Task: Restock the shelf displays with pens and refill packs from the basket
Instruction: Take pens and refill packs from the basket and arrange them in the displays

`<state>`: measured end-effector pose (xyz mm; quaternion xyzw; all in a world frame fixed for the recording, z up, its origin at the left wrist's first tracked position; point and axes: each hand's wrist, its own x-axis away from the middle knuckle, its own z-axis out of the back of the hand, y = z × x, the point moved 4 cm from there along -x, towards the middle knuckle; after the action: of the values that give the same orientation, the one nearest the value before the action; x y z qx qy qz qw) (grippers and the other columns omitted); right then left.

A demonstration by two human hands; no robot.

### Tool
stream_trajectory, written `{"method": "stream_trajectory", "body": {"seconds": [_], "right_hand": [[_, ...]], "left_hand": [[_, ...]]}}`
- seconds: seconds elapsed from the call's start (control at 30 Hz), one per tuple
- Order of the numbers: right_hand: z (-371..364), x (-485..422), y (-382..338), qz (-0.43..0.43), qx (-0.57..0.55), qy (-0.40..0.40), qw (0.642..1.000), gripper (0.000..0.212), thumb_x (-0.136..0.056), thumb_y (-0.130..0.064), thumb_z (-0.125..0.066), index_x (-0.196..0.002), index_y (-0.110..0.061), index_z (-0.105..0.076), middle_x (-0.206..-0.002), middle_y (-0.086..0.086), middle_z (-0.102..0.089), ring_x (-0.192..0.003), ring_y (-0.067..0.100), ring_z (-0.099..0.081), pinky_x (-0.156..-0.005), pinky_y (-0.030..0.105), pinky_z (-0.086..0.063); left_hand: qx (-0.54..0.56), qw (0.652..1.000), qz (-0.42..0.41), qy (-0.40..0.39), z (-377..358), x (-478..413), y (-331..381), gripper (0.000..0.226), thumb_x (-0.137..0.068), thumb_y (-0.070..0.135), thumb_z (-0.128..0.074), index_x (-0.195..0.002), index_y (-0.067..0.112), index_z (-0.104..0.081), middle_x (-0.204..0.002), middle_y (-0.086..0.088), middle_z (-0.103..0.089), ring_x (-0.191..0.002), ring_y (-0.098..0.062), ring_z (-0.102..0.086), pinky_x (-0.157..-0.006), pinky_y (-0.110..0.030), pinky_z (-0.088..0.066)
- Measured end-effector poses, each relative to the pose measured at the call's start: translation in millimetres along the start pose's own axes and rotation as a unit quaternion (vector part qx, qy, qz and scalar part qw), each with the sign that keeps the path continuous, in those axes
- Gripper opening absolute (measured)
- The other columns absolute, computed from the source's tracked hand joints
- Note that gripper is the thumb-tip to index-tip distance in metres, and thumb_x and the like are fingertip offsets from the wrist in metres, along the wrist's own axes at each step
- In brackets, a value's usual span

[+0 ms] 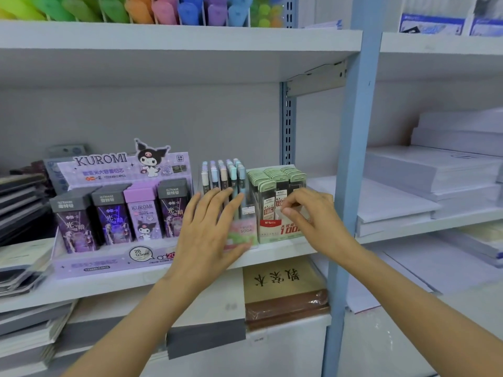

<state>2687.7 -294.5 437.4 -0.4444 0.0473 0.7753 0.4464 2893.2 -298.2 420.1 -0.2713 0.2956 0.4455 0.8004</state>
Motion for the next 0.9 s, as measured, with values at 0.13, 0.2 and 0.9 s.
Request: {"method": "stream_trajectory", "body": {"seconds": [0.13,0.2,0.9], "right_hand": [[8,9,0,0.001,-0.036,0.008,0.999,0.007,-0.093,-0.016,-0.062,-0.087,-0.019,-0.064,-0.085,-0.012,-0.062,-0.086,0.005,-0.058,-0.094,0.048,-0.039],[13,6,-1,0.001,-0.051,0.013,0.999,0.006,-0.093,-0.019,-0.063,-0.097,-0.018,-0.067,-0.093,-0.010,-0.064,-0.090,0.003,-0.059,-0.095,0.044,-0.042],[11,-51,-18,0.009,-0.061,0.027,0.998,0.019,-0.077,-0.024,-0.080,-0.094,-0.016,-0.074,-0.089,-0.003,-0.064,-0.069,0.007,-0.057,-0.066,0.016,-0.048]], "left_hand": [[0.014,1.000,0.006,0.007,3,-1,2,0.077,-0.084,0.061,-0.053,-0.144,0.014,-0.042,-0.147,-0.008,-0.043,-0.139,-0.026,-0.034,-0.120,-0.043,-0.013],[0.031,0.999,0.012,0.024,6,-4,4,0.072,-0.087,0.059,-0.049,-0.143,0.014,-0.043,-0.147,-0.007,-0.042,-0.139,-0.025,-0.033,-0.119,-0.045,-0.015],[0.003,1.000,0.009,0.027,5,-14,13,0.067,-0.092,0.054,-0.039,-0.146,0.014,-0.039,-0.155,-0.005,-0.035,-0.147,-0.023,-0.021,-0.120,-0.052,-0.008]]}}
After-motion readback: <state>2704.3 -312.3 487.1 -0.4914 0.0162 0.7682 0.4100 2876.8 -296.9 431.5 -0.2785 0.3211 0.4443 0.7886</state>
